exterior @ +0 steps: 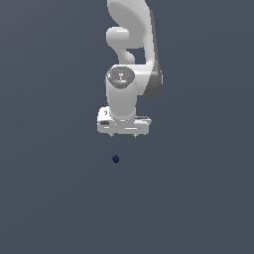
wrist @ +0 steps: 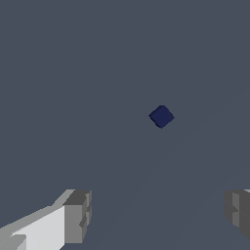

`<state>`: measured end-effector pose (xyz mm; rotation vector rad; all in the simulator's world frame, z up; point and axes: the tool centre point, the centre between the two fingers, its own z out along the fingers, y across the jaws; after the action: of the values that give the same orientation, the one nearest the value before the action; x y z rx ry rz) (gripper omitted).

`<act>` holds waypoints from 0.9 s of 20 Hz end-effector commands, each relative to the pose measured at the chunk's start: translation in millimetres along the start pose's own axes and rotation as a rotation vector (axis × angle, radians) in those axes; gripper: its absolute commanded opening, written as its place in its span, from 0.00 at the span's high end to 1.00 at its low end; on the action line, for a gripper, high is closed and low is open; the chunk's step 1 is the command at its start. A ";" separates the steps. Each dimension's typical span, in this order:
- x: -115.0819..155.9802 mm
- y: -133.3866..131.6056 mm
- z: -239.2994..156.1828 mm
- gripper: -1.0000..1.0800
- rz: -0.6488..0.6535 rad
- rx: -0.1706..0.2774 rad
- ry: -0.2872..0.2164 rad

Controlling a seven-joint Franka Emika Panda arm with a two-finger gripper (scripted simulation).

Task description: Pick up the object and move it to a goal position.

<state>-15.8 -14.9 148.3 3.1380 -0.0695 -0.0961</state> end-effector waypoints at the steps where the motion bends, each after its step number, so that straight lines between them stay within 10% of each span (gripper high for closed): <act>1: 0.0 0.0 0.0 0.04 0.000 0.000 0.000; 18: 4.9 0.5 -10.8 0.04 -0.026 -0.010 0.009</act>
<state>-10.8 -15.3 159.8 3.1298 -0.0147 -0.0817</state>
